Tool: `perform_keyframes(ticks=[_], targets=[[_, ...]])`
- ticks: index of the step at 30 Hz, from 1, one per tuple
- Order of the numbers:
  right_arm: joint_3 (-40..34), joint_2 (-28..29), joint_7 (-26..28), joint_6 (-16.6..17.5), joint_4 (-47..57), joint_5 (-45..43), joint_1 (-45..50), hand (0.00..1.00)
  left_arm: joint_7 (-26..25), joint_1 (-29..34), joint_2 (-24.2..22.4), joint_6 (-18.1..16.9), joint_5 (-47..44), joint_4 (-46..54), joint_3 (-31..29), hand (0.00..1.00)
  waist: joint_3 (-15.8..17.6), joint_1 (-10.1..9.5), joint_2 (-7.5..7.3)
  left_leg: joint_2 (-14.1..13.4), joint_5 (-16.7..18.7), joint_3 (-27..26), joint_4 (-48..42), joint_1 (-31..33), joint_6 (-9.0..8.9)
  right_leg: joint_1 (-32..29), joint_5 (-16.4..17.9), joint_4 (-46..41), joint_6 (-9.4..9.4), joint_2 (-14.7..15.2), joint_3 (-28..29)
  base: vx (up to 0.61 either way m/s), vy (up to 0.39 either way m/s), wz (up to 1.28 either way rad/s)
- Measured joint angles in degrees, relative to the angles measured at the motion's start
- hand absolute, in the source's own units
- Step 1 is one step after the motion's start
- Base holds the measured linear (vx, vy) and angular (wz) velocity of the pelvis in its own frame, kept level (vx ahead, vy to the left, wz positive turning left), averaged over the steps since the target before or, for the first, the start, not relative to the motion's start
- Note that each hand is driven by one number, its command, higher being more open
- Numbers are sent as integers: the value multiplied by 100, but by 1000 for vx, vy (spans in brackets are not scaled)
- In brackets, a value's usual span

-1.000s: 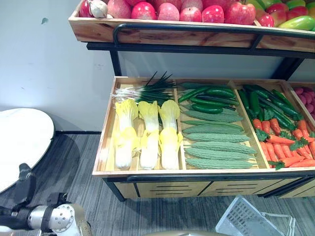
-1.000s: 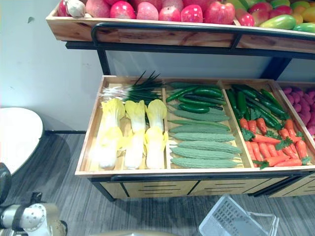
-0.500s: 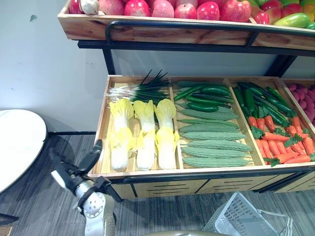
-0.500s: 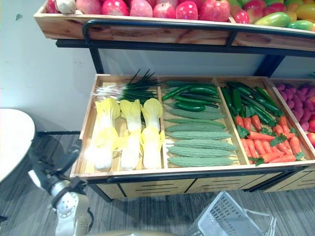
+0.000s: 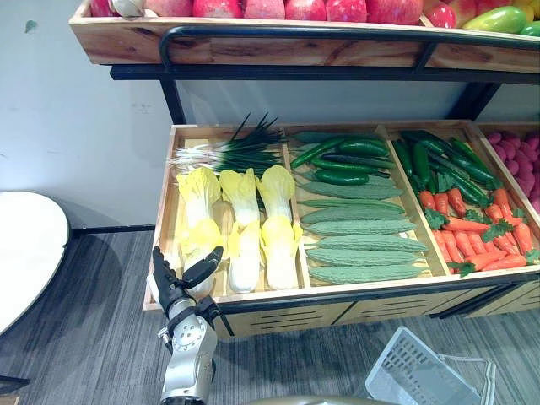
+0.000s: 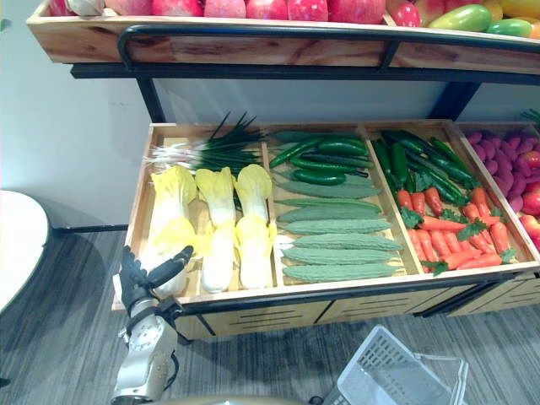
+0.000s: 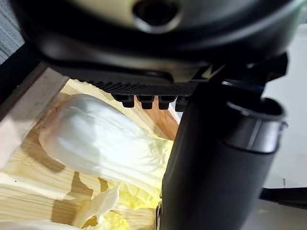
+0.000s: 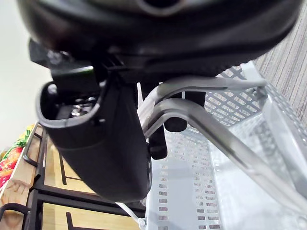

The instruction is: Pick vegetable in the basket

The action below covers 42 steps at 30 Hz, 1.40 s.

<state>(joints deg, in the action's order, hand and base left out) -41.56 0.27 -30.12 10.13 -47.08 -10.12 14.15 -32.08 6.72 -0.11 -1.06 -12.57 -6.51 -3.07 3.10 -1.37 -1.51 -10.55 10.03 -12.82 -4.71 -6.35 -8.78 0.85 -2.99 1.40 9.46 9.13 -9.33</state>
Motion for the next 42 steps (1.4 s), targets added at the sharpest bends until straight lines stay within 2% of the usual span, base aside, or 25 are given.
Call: perform_keyframes(ticks=[6, 14, 20, 33, 39, 40, 42], targets=[[0, -17, 0, 1, 1, -2, -77, 0, 27, -56, 257, 201, 212, -262, 161, 100, 26, 40, 51, -5, 0, -59, -8, -50, 0, -17, 2, -37, -4, 12, 53, -25, 2, -6], [0, -17, 5, 1, 1, -3, -141, 0, 3, -75, 334, 490, 426, -677, 167, 100, 15, 45, 149, -9, -1, -65, 0, -48, 0, -30, 1, -33, -4, 25, 45, 0, 0, 0], [6, -17, 46, 1, 1, -2, -217, 0, -133, -187, 364, 535, 373, -870, 153, 100, -3, 47, 222, -7, -2, -78, 12, -40, 1, -61, -1, -29, -3, 27, 54, 0, 0, 0], [23, -17, 83, 1, 1, 0, -217, 0, -283, -407, 414, 559, 64, -1112, -193, 100, -1, 49, 229, 3, -40, -82, 70, -54, -4, -39, -53, 53, -11, 31, 46, 0, 0, 0], [51, -52, 139, 1, -11, 5, -252, 0, -294, -954, 520, 697, 213, -1851, -428, 100, 4, 76, 294, -12, -134, -130, 149, -71, -15, 17, -229, 276, -63, -28, 86, -47, -16, -4], [58, -66, 148, 1, -29, 8, -277, 0, -282, -1026, 572, 759, 264, -1959, -489, 0, 4, 95, 294, -23, -146, -157, 161, -72, -17, 14, -262, 314, -77, -47, 107, -71, -27, -15], [64, -132, 184, 1, -116, 65, -366, 0, -210, -1137, 778, 933, 506, -2165, -528, 0, 15, 142, 309, -52, -159, -251, 169, -69, -29, -35, -319, 349, -90, -88, 199, -83, -31, -20]])
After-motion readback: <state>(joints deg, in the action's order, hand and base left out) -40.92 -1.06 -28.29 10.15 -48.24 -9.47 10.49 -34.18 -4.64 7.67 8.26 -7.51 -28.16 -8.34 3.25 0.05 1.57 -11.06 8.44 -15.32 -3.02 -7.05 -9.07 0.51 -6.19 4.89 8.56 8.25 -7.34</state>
